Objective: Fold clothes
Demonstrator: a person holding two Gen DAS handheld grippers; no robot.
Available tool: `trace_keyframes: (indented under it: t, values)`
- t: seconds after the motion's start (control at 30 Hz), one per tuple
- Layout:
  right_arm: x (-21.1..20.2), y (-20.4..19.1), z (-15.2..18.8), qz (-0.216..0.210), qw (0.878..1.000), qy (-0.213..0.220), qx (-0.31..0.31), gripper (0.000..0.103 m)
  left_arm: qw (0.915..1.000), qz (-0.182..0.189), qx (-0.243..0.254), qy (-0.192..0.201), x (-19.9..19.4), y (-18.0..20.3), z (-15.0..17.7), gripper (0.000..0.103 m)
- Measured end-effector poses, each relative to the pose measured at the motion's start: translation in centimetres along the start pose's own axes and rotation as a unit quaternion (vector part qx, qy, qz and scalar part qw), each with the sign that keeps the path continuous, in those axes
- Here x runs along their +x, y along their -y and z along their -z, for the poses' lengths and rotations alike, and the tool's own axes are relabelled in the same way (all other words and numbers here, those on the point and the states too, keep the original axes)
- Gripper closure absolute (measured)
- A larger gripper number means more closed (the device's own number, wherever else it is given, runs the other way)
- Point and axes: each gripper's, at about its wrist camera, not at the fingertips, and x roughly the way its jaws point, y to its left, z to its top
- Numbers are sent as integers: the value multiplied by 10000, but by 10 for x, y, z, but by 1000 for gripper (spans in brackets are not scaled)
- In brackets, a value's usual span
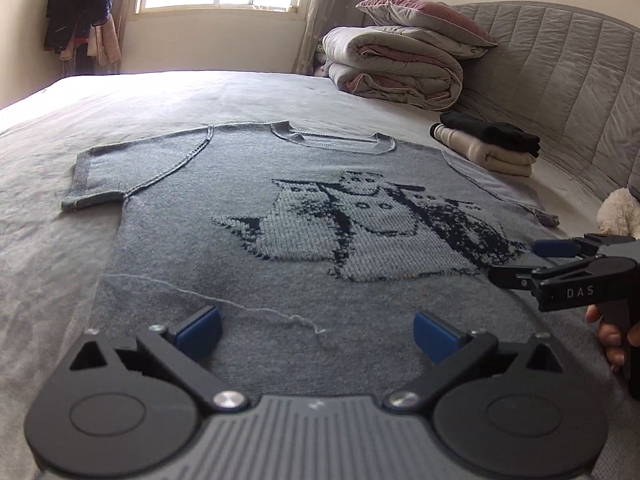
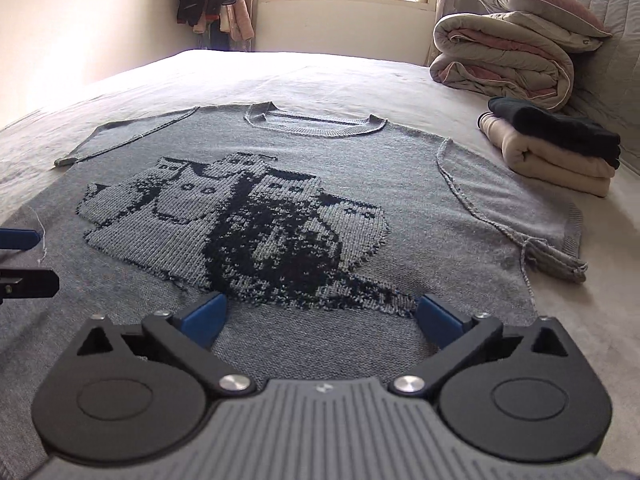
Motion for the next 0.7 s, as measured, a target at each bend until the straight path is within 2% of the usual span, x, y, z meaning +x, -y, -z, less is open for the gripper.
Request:
trace_keyframes:
  t: [0.13,0.53,0.7]
  values:
    - [-10,3,7,-93,9999,-15,-38,0,9995,-169,260,-81,-2,8,3,0]
    - [-47,27,35,-326,9994,-108,55,0,9996,-46,274,45,-40,4,32,1]
    - [-63,31,49,-370,9992,-59,-166,0,9992,-25,358,172,-58,3,48,0]
